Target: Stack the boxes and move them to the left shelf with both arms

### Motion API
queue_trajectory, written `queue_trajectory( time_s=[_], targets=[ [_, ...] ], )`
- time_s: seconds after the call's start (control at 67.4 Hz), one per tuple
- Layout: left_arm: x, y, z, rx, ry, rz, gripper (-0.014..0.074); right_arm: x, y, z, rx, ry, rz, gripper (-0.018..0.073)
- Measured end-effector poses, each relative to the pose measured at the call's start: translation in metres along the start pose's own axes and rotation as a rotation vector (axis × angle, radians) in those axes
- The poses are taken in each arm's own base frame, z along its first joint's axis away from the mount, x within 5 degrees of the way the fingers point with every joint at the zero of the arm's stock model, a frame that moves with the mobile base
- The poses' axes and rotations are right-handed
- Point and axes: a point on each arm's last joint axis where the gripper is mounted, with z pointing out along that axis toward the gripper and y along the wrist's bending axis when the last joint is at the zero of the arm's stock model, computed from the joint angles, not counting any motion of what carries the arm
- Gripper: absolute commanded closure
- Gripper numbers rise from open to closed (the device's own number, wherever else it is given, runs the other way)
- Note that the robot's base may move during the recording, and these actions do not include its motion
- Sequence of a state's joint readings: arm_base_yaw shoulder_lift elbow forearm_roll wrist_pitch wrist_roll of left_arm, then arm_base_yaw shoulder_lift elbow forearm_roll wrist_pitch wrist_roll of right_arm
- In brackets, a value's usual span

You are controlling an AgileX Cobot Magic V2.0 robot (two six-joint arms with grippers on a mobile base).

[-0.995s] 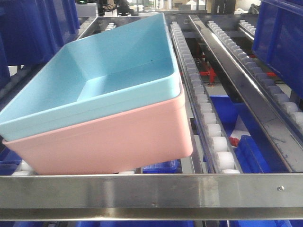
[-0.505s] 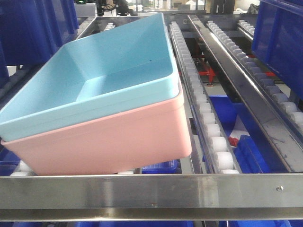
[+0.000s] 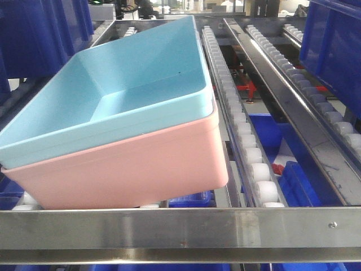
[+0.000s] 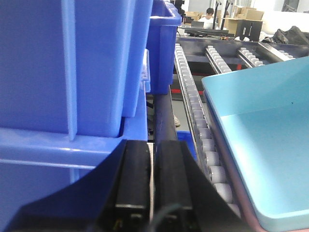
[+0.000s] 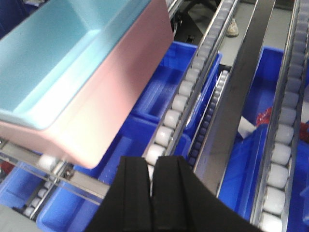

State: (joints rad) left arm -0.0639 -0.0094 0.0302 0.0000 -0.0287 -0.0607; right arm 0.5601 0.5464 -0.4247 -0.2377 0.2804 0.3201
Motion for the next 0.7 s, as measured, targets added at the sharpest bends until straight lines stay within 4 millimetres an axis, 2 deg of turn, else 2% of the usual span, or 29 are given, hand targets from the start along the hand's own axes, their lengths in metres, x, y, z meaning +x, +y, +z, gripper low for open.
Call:
queue_trajectory(
  time_s=[0.252,0.52,0.698],
  targets=[
    [0.000,0.000,0.000,0.000,0.000,0.006,0.0586,0.040,-0.013,0.003,0.071,-0.003,0.000,0.0504],
    [0.000,0.000,0.000,0.000,0.000,0.000,0.0586,0.075,-0.029,-0.030,0.303,-0.206,0.009,0.0504],
    [0.000,0.000,0.000,0.000,0.000,0.000,0.0586,0.097,-0.033,-0.038,0.418,-0.279,0.019,0.0504]
  ],
)
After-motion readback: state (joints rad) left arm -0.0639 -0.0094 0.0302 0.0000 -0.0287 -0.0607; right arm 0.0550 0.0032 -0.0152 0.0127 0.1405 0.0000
